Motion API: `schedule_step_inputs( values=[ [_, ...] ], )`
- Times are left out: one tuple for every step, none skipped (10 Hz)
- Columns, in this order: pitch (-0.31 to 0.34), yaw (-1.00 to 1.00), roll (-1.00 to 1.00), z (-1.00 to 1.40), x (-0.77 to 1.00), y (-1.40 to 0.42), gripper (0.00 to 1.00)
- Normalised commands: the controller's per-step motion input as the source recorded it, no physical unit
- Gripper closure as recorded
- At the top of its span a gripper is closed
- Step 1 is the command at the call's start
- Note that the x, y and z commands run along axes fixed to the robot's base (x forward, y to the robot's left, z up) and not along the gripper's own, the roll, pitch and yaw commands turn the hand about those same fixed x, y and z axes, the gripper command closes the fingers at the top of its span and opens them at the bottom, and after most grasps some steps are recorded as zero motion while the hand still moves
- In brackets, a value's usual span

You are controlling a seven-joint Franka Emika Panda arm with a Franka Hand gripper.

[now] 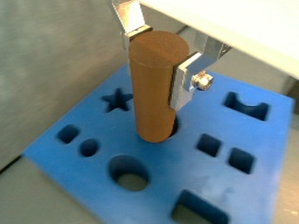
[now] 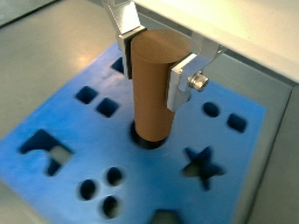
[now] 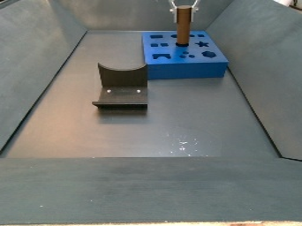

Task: Pick up the round object. Move up. Move to above the board. Insert the round object.
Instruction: Insert the round object.

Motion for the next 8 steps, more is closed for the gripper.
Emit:
schedule_step_inputs(
  values=[
    [-0.006, -0.09, -0.17, 0.0, 0.0, 0.06, 1.0],
    [0.0, 0.0, 0.0, -0.04, 0.0, 0.0, 1.0],
    [0.0, 0.0, 0.0, -0.08, 0.0, 0.0, 1.0],
    [0.0, -0.01, -0.36, -0.44, 0.11, 0.38, 1.0],
    [-0.051, -0.13, -0.58, -0.35, 0.0, 0.44, 1.0],
    [0.0, 0.0, 0.0, -0.06, 0.08, -0.05, 1.0],
    [-0.18, -0.07, 0.31, -0.19, -0.11, -0.39, 1.0],
    [-0.023, 0.0, 0.54, -0.13, -0.03, -0.47, 1.0]
  ],
)
